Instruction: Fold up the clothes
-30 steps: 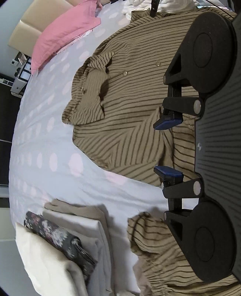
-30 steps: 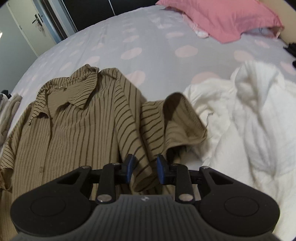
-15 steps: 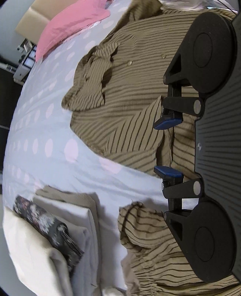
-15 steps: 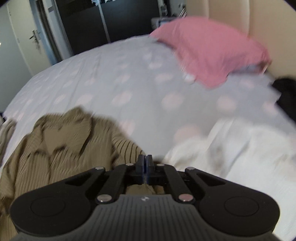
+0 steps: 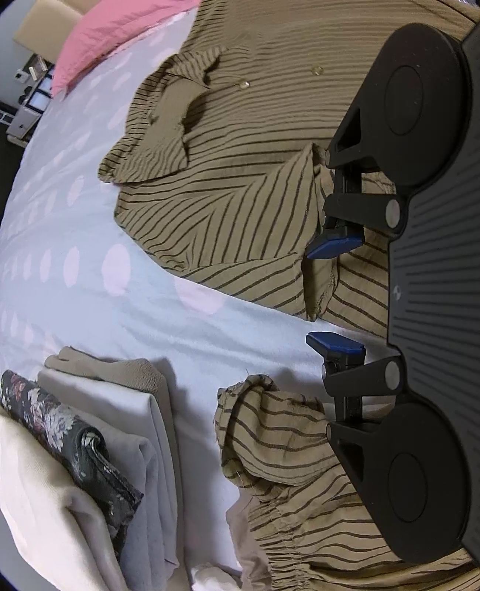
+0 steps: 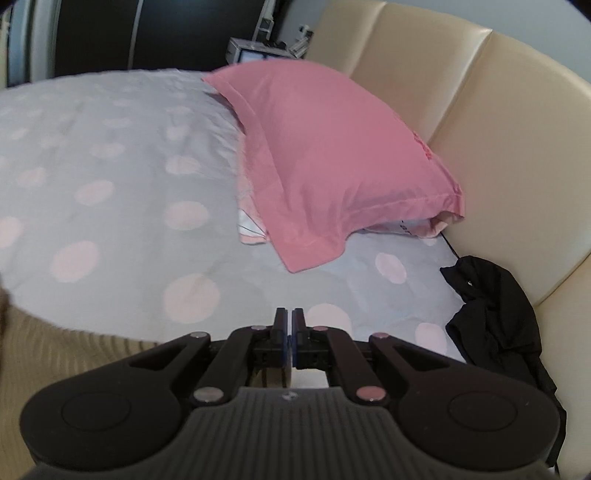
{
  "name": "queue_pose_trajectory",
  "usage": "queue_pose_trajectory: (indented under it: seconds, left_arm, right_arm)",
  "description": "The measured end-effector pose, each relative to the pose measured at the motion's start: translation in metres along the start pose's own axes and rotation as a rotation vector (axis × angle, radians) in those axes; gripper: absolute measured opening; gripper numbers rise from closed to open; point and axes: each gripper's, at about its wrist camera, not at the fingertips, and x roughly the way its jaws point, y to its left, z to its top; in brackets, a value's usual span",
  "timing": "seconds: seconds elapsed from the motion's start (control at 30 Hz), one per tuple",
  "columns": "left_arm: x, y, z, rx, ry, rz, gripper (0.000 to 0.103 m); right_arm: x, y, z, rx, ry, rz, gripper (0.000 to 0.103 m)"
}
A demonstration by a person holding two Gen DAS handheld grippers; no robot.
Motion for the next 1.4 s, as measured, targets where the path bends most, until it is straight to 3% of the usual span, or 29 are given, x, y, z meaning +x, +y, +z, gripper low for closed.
queue_pose_trajectory:
  seconds: [0.13, 0.27, 0.43, 0.57, 0.83, 1.0, 1.1, 1.23, 1.4]
  left_arm:
    - [0.009, 0.000, 0.001, 0.012, 0.018, 0.022, 0.041]
    - [0.014, 0.004, 0.003, 0.002, 0.023, 0.042, 0.041]
    - [0.009, 0.007, 0.003, -0.018, 0.009, 0.031, 0.041]
    - [0.000, 0.002, 0.001, 0.006, -0.016, -0.003, 0.041]
    - [-0.018, -0.026, -0.014, 0.117, -0.071, -0.076, 0.046]
    - [-0.014, -0.035, -0.017, 0.165, -0.132, -0.002, 0.046]
    - [-0.004, -0.026, -0.015, 0.103, -0.113, -0.039, 0.046]
    - [0.014, -0.007, -0.006, -0.101, -0.075, -0.133, 0.046]
    - [0.028, -0.007, -0.002, -0.159, -0.064, -0.134, 0.044]
  right_arm:
    - [0.034, 0.004, -0.009, 0.010, 0.048, -0.015, 0.002]
    - [0.032, -0.013, -0.026, 0.064, 0.059, 0.023, 0.004]
    - [-0.017, -0.036, -0.054, 0.143, 0.047, 0.135, 0.008]
    - [-0.066, -0.032, -0.088, 0.183, 0.065, 0.252, 0.027]
    - [-0.140, 0.015, -0.169, 0.304, 0.165, 0.500, 0.026]
    - [-0.166, 0.050, -0.207, 0.282, 0.212, 0.598, 0.027]
    - [-0.169, 0.062, -0.216, 0.303, 0.244, 0.639, 0.027]
    - [-0.170, 0.077, -0.211, 0.283, 0.235, 0.668, 0.027]
    - [-0.177, 0.091, -0.204, 0.210, 0.189, 0.674, 0.027]
